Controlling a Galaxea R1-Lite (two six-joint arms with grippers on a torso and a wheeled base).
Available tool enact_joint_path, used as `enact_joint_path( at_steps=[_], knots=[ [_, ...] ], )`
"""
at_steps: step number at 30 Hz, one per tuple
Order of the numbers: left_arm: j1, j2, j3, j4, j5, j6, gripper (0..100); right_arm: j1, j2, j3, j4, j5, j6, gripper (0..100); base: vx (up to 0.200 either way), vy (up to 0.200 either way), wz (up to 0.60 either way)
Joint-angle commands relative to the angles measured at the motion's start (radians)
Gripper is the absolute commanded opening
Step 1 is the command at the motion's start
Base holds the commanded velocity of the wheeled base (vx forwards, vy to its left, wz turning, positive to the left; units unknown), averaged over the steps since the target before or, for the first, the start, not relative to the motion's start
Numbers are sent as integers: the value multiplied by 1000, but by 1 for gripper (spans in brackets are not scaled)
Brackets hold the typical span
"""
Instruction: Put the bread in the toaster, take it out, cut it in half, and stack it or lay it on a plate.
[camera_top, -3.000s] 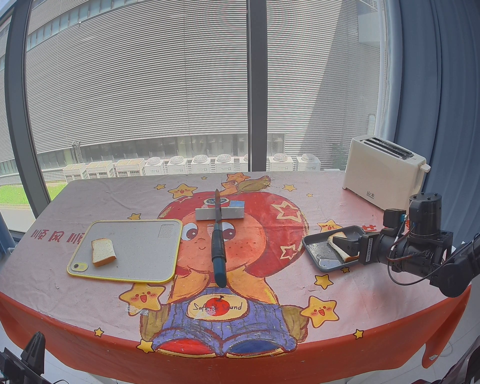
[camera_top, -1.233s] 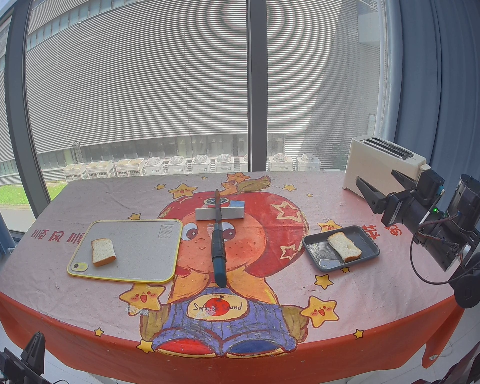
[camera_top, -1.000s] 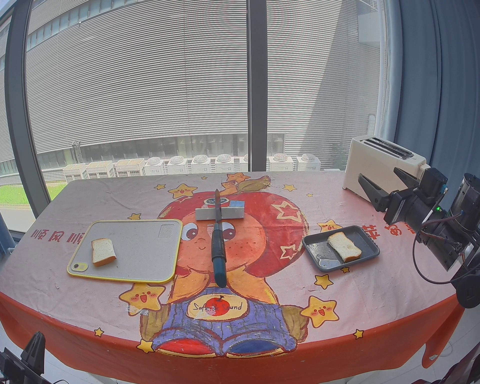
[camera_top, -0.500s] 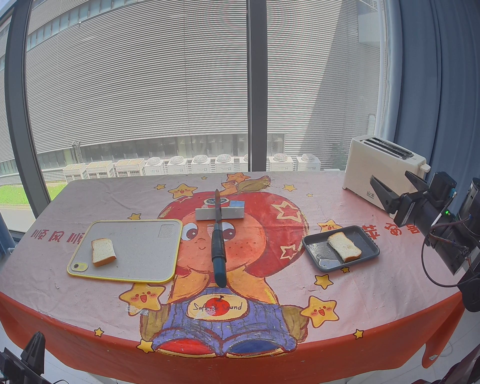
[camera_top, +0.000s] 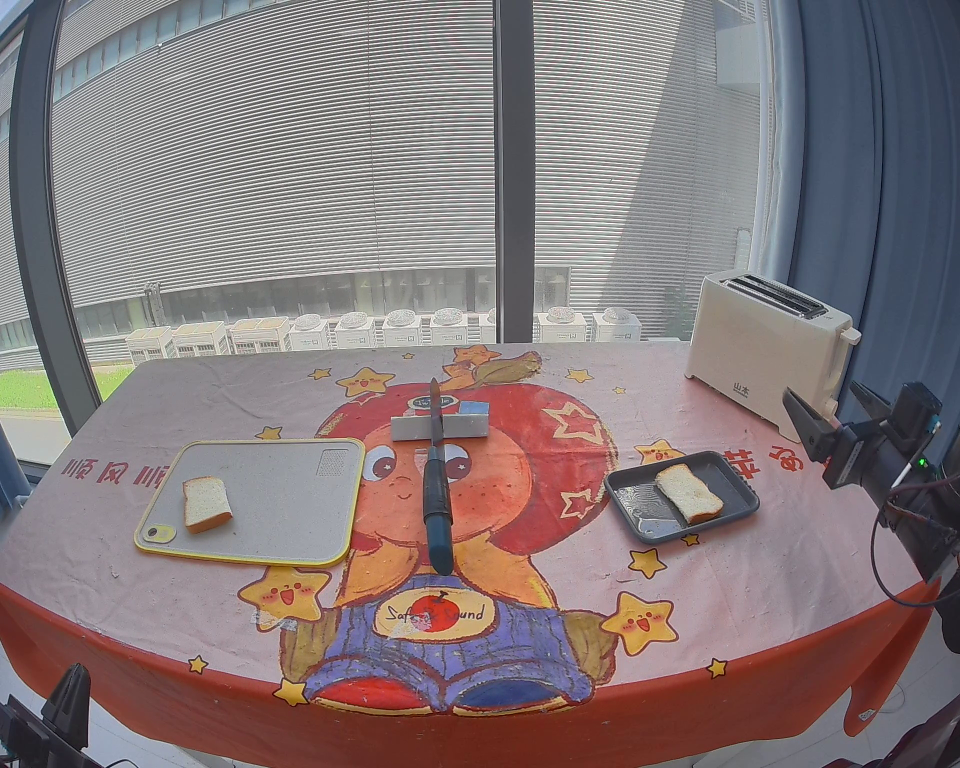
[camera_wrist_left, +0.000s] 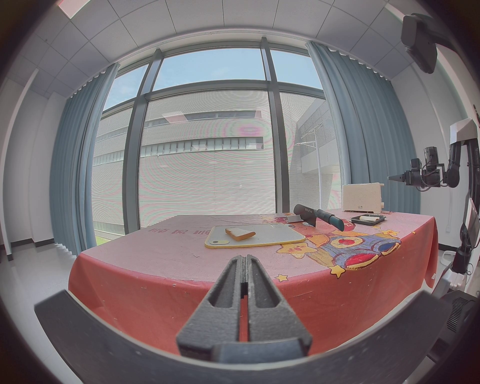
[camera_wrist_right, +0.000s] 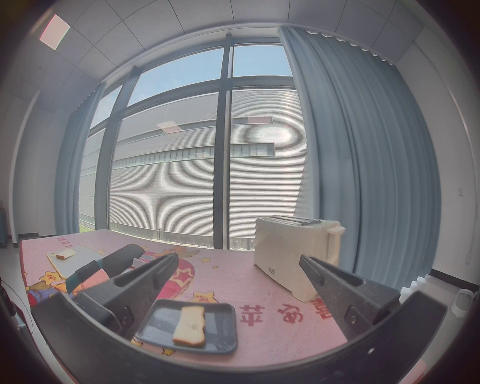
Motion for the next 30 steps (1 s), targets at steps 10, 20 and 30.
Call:
enact_joint_path(
  at_steps=[10, 20, 30],
  knots=[
    [1, -16, 16, 0, 0, 0, 0, -229, -328, 255, 17, 9, 13, 100, 0, 0, 0],
    [-1, -16, 16, 0, 0, 0, 0, -255, -628, 278, 261, 9, 13, 100, 0, 0, 0],
    [-1, -16, 16, 0, 0, 0, 0, -246, -980, 228, 723, 32, -21, 100, 0, 0, 0]
  ],
)
